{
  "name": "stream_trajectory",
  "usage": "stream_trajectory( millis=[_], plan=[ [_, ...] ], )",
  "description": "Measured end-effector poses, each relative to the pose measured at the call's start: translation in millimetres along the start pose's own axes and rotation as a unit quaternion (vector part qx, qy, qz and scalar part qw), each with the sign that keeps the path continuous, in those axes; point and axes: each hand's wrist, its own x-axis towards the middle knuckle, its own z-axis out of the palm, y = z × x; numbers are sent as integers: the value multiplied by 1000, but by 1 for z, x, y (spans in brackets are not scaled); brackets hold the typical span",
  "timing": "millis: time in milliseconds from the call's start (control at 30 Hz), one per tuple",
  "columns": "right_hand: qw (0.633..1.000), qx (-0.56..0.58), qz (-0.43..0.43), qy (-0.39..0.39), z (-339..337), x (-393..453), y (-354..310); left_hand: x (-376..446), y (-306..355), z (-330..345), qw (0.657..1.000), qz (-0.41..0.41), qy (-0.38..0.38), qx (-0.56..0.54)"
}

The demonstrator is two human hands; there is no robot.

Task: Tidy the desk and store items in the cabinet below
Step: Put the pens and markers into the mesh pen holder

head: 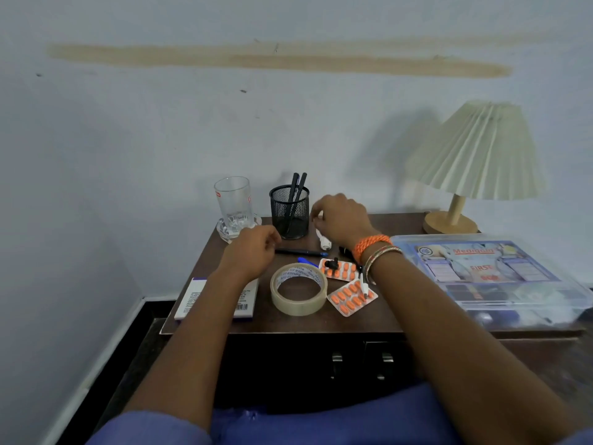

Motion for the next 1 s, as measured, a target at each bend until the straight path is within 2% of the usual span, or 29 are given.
stream_trajectory(
  millis=[100, 333, 500, 633, 733, 833, 900, 1000],
  plan=[
    [997, -66, -17, -48, 16, -12, 3, 1, -2, 1, 1000, 3, -13, -1],
    [985, -101, -13, -139, 31, -9, 13, 6, -5, 4, 1000, 4, -23, -5],
    [988, -93, -24, -119, 31, -5, 13, 10, -5, 8, 999, 22, -21, -10],
    [997, -53, -31, -44, 18, -3, 9, 14, -2, 10, 998, 65, 5, 10],
    [998, 55, -22, -4, 8, 4, 7, 16, 9, 11, 996, 72, 33, 47],
    [979, 203, -12, 10, -1, 8, 10, 17, 21, 11, 995, 51, 35, 82],
    [952, 306, 8, 5, -7, 6, 14, 17, 24, 10, 996, 59, 51, 51],
    [876, 477, 75, 13, -11, 5, 26, 17, 27, 9, 996, 41, 76, 24]
  ],
)
